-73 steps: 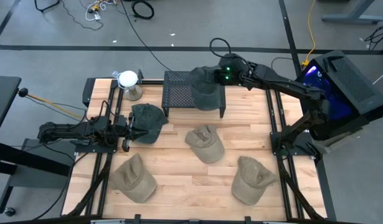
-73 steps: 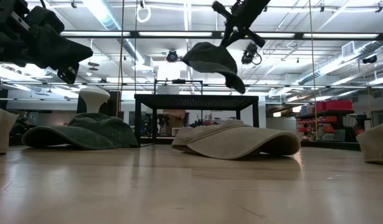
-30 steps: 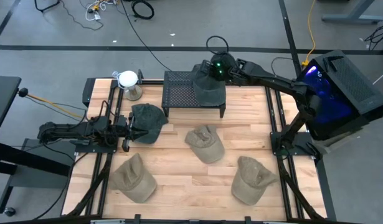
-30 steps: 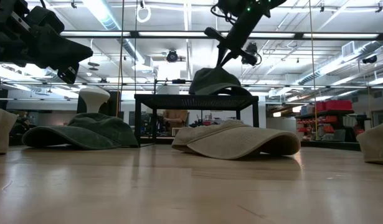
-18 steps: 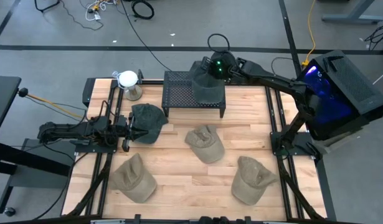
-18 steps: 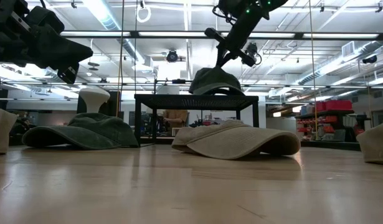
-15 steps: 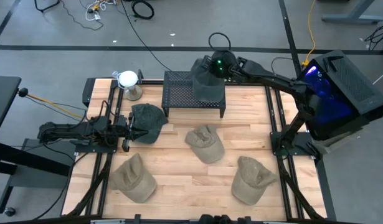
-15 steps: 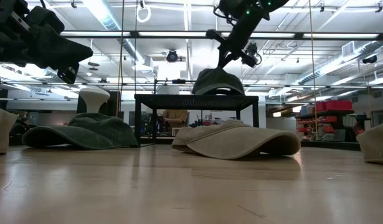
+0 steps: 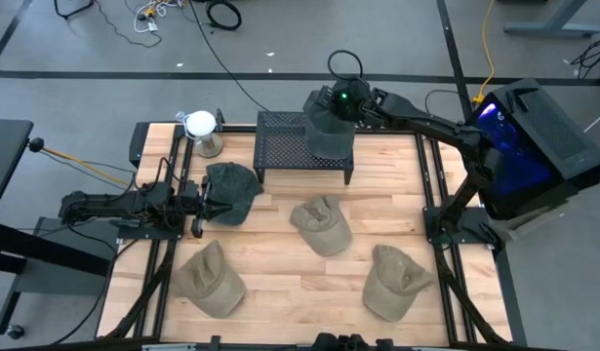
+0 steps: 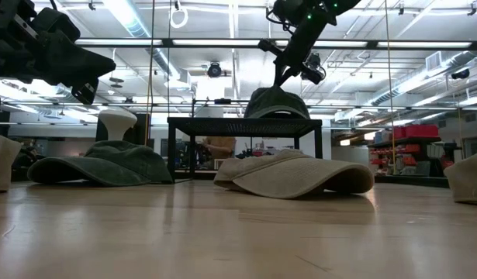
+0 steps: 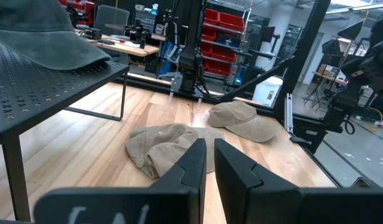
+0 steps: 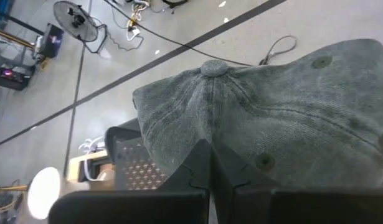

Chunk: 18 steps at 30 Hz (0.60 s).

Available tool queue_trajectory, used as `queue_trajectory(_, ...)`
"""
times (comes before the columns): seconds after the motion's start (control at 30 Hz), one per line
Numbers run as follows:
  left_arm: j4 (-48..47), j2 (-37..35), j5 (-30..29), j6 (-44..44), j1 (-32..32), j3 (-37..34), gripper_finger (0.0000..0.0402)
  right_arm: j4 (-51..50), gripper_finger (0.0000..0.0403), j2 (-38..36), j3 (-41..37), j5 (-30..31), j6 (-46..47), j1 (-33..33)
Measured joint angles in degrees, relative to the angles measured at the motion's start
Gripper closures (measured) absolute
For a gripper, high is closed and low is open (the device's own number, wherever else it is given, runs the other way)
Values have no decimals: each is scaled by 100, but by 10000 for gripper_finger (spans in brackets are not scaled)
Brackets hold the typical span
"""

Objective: Pick & Place hat
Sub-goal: Put the green cap on the shelf

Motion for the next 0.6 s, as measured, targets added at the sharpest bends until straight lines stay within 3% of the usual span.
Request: queue_trajectory(0.6, 1, 0, -1, 1, 0, 0, 362, 230, 403, 79, 0, -144, 52, 13)
